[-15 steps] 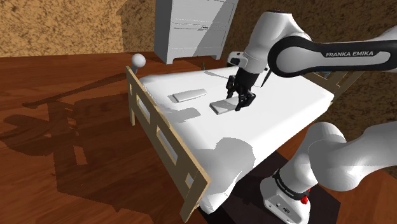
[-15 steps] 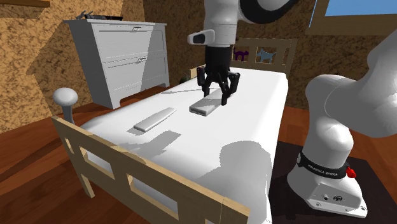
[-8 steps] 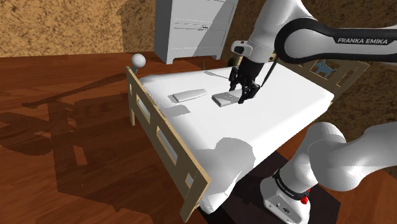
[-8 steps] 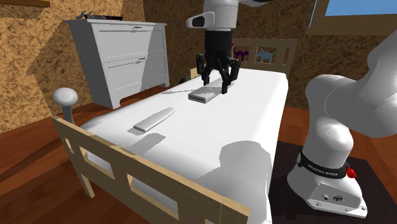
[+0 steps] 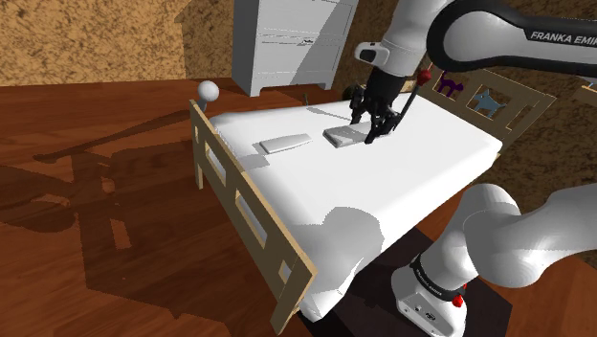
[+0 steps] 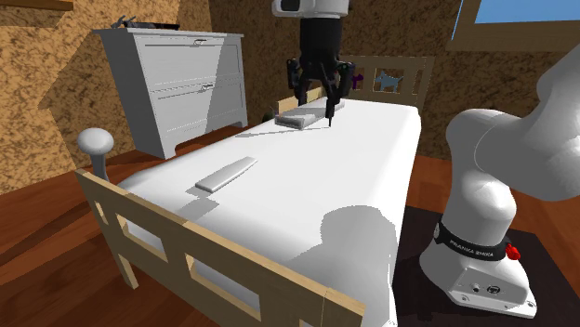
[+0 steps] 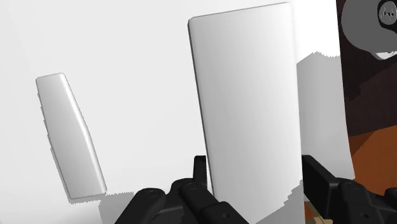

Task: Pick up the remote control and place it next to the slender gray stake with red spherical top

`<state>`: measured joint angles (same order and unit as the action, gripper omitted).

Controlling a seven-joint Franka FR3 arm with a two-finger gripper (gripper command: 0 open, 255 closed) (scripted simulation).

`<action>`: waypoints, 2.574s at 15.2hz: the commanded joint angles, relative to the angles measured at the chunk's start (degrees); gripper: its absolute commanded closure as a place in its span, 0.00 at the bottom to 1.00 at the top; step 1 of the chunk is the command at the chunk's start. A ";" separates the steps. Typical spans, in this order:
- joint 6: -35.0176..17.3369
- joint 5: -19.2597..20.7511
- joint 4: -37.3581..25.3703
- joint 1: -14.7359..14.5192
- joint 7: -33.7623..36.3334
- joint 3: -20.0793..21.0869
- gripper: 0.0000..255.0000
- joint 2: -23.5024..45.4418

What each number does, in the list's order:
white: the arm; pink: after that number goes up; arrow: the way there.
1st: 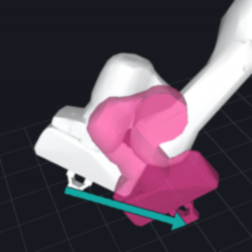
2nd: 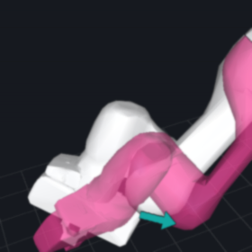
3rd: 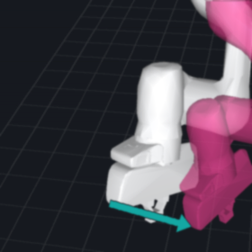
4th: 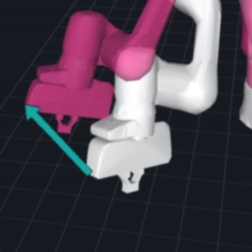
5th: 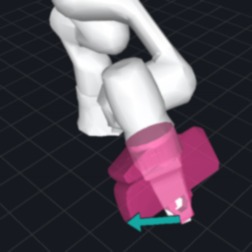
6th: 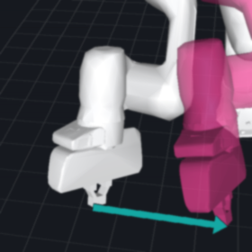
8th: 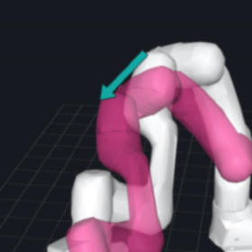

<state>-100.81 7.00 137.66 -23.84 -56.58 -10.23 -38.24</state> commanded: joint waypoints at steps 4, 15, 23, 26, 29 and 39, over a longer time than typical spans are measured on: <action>3.92 -0.32 -4.17 -0.15 -0.12 0.34 1.00 0.26; 11.92 -0.92 -13.99 -0.49 -0.45 0.87 1.00 2.09; 17.68 -1.31 -21.94 -0.72 -0.75 1.13 1.00 4.27; 19.86 -1.45 -25.12 -0.81 -0.89 1.20 1.00 5.27; 21.47 -1.55 -27.51 -0.88 -0.99 1.24 1.00 6.06; 21.41 3.83 -30.96 2.09 -15.61 -10.57 1.00 7.97</action>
<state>-78.99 10.38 107.19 -21.96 -70.54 -19.43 -30.94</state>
